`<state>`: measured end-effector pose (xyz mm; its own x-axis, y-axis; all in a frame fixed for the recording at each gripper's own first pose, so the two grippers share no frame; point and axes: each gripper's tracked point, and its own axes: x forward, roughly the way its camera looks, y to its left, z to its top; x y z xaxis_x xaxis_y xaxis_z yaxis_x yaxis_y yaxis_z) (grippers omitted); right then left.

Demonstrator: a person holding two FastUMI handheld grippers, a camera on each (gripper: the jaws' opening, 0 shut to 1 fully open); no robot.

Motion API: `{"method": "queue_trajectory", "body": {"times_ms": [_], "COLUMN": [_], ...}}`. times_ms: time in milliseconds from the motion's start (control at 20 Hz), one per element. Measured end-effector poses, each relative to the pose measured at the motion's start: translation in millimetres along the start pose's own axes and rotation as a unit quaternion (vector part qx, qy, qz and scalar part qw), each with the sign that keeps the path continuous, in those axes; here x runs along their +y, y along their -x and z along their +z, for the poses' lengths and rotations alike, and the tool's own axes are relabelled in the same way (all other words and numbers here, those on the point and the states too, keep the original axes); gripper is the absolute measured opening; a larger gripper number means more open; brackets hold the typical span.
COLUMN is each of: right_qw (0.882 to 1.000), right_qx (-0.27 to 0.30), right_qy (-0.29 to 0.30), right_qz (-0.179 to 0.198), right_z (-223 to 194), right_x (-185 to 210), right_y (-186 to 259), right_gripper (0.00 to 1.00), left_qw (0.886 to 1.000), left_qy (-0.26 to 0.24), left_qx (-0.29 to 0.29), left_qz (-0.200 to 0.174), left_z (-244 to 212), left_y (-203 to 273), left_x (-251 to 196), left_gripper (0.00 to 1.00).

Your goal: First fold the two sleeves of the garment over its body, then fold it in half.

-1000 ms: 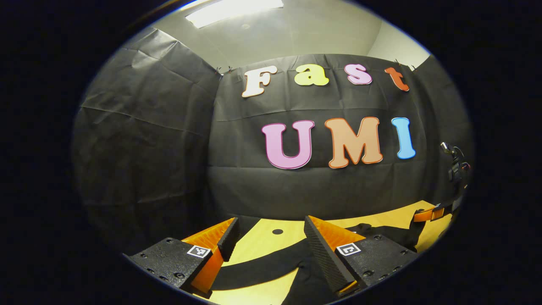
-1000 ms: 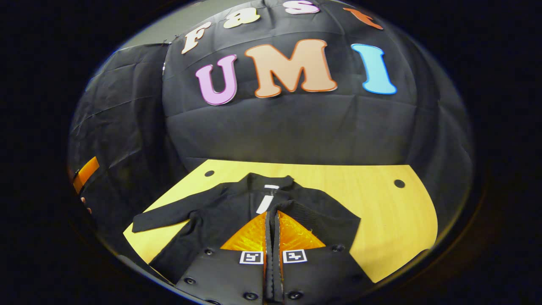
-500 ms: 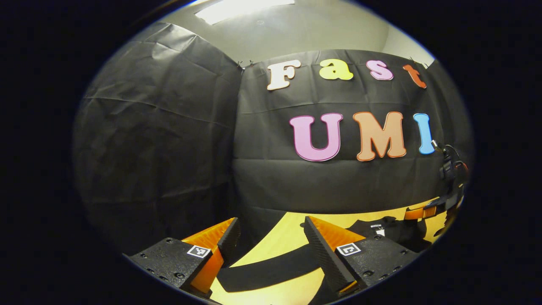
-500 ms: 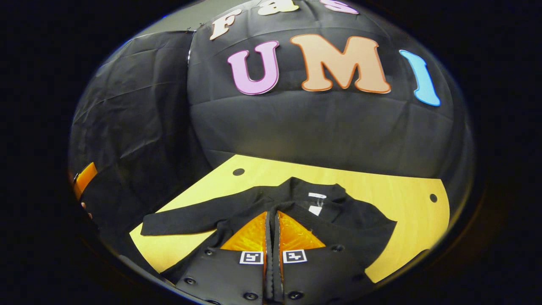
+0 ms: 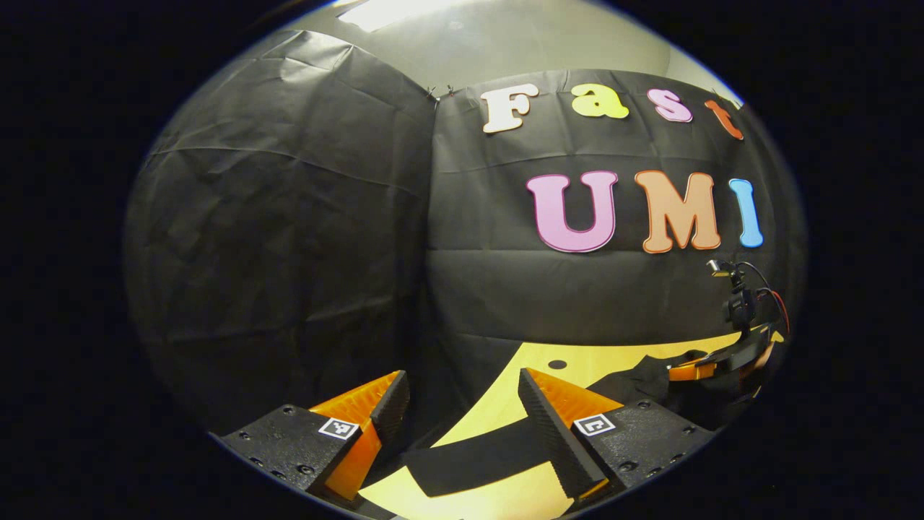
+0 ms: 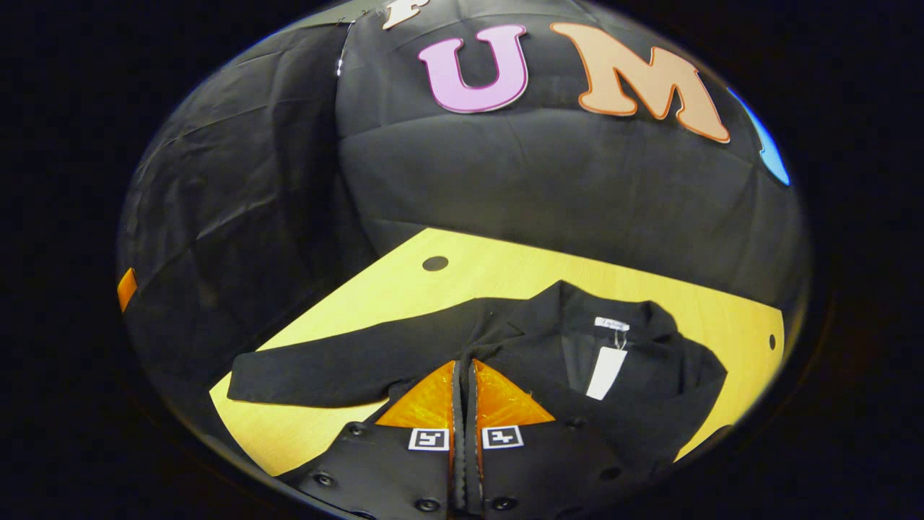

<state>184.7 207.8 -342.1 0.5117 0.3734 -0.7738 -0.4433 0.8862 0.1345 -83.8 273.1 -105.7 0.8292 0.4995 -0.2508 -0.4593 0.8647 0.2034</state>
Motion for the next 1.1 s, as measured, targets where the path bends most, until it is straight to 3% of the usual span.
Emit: {"method": "queue_trajectory", "body": {"times_ms": [50,200,300,350,450,500,550,600,650,750,850,900,950,1100], "right_qw": [1.0,1.0,0.999,0.999,0.999,0.999,0.999,0.998,0.997,0.994,0.991,0.989,0.987,0.983], "right_qx": [0.008,0.024,0.03,0.012,-0.028,-0.038,-0.045,-0.055,-0.07,-0.102,-0.123,-0.132,-0.138,-0.146], "right_qy": [-0.002,-0.009,-0.023,-0.025,-0.014,-0.009,-0.006,-0.003,-0.001,-0.005,-0.01,-0.01,-0.01,-0.014], "right_qz": [0.0,-0.004,0.026,0.037,0.016,0.004,-0.002,-0.01,-0.021,-0.04,-0.059,-0.069,-0.08,-0.114], "right_z": [-5,-15,-15,-7,14,18,19,24,31,41,45,45,45,39], "right_x": [2,12,30,39,39,33,34,32,28,25,20,18,16,6], "right_y": [-11,-37,-41,-40,-30,-22,-15,-3,11,45,73,85,97,131], "right_gripper": [0.03,0.02,0.05,0.37,1.0,0.93,0.93,0.99,0.99,0.98,0.94,0.98,0.98,1.0], "left_qw": [1.0,1.0,0.999,0.999,0.998,0.998,0.997,0.996,0.995,0.993,0.99,0.988,0.986,0.98], "left_qy": [-0.003,-0.012,-0.016,-0.017,-0.014,-0.01,-0.004,-0.001,0.001,-0.003,-0.006,-0.006,-0.006,-0.014], "left_qx": [0.005,0.021,0.033,0.038,0.048,0.055,0.062,0.068,0.075,0.092,0.113,0.125,0.139,0.169], "left_qz": [0.003,0.0,-0.008,-0.014,-0.031,-0.04,-0.048,-0.055,-0.06,-0.073,-0.083,-0.089,-0.092,-0.107], "left_z": [-5,-21,-34,-42,-57,-64,-73,-80,-88,-106,-127,-137,-148,-177], "left_y": [1,-2,-6,-9,-17,-22,-26,-31,-37,-47,-59,-64,-67,-78], "left_x": [5,15,16,15,13,11,10,9,11,12,19,20,23,23], "left_gripper": [0.96,0.92,0.92,0.92,0.96,0.92,0.96,0.92,0.96,0.92,0.96,0.97,0.93,0.93]}}
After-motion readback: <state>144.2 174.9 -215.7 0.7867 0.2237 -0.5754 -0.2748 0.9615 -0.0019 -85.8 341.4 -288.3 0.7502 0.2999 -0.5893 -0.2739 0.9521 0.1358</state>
